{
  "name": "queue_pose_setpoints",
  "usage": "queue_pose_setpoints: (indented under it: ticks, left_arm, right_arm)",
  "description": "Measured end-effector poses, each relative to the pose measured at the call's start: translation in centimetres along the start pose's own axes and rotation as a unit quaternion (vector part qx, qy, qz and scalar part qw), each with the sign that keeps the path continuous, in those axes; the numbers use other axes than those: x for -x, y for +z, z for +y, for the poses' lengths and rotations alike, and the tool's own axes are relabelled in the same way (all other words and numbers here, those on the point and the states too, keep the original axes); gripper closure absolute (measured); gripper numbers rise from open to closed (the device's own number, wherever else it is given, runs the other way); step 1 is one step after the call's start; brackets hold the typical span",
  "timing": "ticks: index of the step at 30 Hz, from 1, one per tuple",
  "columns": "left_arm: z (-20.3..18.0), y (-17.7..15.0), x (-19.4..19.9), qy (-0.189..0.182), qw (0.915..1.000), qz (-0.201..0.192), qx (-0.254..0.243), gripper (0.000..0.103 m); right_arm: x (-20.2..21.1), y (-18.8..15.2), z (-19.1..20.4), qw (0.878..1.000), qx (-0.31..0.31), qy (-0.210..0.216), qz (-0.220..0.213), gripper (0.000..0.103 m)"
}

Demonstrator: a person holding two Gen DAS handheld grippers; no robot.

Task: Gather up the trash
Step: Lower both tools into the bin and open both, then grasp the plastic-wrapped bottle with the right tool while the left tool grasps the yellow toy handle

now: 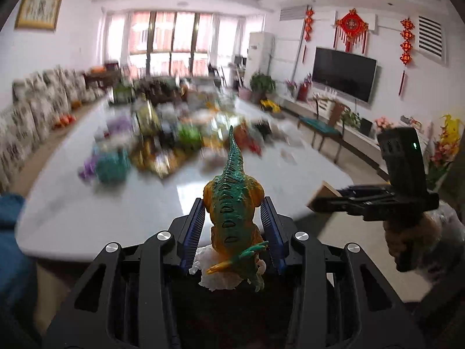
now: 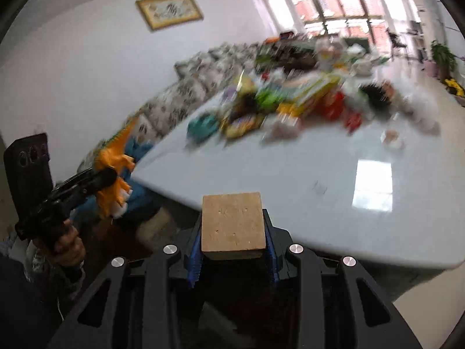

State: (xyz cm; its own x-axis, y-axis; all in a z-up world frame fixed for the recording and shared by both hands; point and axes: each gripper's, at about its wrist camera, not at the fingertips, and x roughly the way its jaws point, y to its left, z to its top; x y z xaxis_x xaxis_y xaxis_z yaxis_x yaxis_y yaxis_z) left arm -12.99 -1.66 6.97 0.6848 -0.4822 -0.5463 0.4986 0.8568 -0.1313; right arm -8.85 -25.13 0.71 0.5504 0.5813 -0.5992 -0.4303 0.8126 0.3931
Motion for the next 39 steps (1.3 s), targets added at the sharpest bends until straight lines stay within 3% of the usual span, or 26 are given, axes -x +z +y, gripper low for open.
queue_pose_setpoints:
  ticks: [6,7,8,9,11,13,16,18,21,24,27,28,29,32,39]
  left_arm:
    - [0.1,-7.5,-3.5,-0.002,0.9951,0.098,-0.008,0.062]
    - [0.4,-9.1,-4.8,0.01,0.9928,0.118,-0.018,0.053]
    - [0.6,-10.1,-5.6,0.019,0.9914,0.127,-0.023,0.041]
    - [1.2,-11.7,-7.2,0.03,0.9889,0.142,-0.03,0.021]
    - [2.2,-13.9,-9.6,0.05,0.9831,0.173,-0.036,0.02]
    - [3.2,-15.1,-11.1,0.051,0.9778,0.203,-0.018,0.021]
    - [4.0,-13.8,-9.8,0.047,0.9831,0.177,0.001,0.021]
    - [4.5,-11.9,-8.6,0.042,0.988,0.148,0.01,0.021]
    - [5.3,-9.3,-7.4,0.031,0.993,0.111,0.026,0.021]
    - [5.8,-7.2,-6.5,0.02,0.9956,0.081,0.044,0.02]
    - [6.8,-5.6,-6.1,0.021,0.9967,0.053,0.058,0.016]
    - [7.0,-5.4,-6.3,0.027,0.9968,0.045,0.061,0.014]
    - [7.1,-4.8,-6.5,0.036,0.9967,0.038,0.061,0.014]
    - [7.9,-3.0,-7.8,0.062,0.9956,0.034,0.062,0.014]
    - [8.0,1.5,-10.8,0.046,0.9969,0.017,0.061,0.014]
  right_arm:
    - [-6.1,-6.6,0.6,0.993,-0.009,0.003,0.117,0.067]
    - [-7.5,-7.6,0.3,0.991,-0.006,-0.006,0.136,0.066]
    - [-9.5,-8.9,-0.2,0.987,0.0,-0.019,0.161,0.056]
    - [-10.8,-9.7,-0.6,0.984,0.005,-0.032,0.177,0.047]
    - [-12.6,-10.7,-1.3,0.975,0.0,-0.047,0.219,0.054]
    - [-11.7,-10.0,-1.2,0.978,-0.002,-0.05,0.2,0.057]
    - [-8.1,-6.2,0.7,0.987,0.038,-0.036,0.151,0.053]
    - [-6.1,-2.2,1.4,0.993,0.058,-0.038,0.093,0.037]
    - [-6.9,4.5,0.9,0.992,0.1,-0.07,0.042,0.036]
    - [-10.5,10.0,-1.1,0.982,0.137,-0.124,0.037,0.036]
    - [-15.5,13.8,-4.0,0.978,0.135,-0.139,0.072,0.036]
    - [-16.7,14.5,-4.7,0.977,0.136,-0.146,0.08,0.036]
    - [-18.0,15.2,-5.5,0.975,0.136,-0.149,0.094,0.043]
    - [-19.0,15.9,-6.0,0.98,0.105,-0.123,0.114,0.083]
    - [-11.1,11.4,-4.4,0.994,0.061,-0.073,0.052,0.083]
